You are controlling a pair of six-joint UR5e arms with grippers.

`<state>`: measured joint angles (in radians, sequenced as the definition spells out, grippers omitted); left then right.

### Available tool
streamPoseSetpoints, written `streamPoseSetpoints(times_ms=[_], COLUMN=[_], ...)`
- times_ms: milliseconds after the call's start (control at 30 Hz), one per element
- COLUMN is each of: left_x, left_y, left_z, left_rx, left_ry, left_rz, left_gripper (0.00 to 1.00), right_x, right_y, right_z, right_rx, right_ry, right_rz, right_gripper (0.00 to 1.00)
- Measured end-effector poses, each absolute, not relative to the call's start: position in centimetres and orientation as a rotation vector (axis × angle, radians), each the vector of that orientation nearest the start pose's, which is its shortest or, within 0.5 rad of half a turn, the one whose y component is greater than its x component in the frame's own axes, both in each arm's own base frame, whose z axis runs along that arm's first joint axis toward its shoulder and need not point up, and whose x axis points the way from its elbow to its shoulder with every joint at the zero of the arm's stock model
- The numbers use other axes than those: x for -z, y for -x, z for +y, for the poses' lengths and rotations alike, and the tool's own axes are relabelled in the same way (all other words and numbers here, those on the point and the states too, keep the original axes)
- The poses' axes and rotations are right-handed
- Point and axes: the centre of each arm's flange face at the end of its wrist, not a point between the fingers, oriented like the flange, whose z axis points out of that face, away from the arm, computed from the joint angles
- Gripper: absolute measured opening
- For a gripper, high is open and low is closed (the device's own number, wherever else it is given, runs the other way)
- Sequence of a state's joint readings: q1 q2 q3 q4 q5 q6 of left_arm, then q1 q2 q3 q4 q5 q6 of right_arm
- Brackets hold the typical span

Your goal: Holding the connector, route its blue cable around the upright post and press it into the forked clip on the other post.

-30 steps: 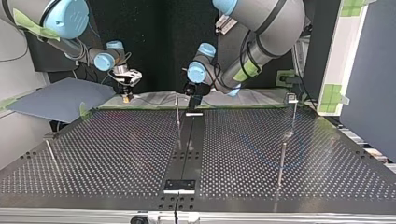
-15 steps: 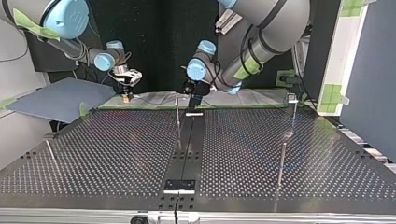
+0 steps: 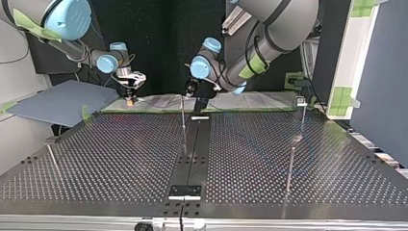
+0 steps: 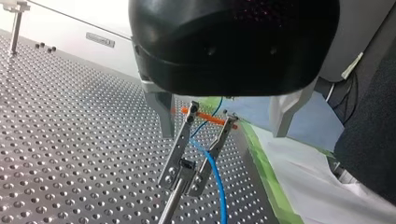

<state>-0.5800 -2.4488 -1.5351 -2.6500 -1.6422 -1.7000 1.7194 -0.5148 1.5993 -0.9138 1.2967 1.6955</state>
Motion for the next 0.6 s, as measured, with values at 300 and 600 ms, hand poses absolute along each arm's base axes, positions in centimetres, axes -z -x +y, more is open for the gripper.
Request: streamPoseSetpoints(times_ms=[300,600], left_x=[-1.27,-1.2], left_y=[-46.69,-46.38], left_z=[-46.4,-46.53], left_rx=[0.405,0.405], left_ry=[-0.379,-0.362], left_rz=[1.899,1.902], left_gripper=[1.0,1.0], right_x=[8.94,8.96], right_y=[-25.19,-25.5], right_z=[-60.02,-59.87], right_rx=[-1.518,-1.522], right_ry=[-1.601,-1.607], right_rz=[-1.235,-1.234], right_gripper=[0.0,0.0])
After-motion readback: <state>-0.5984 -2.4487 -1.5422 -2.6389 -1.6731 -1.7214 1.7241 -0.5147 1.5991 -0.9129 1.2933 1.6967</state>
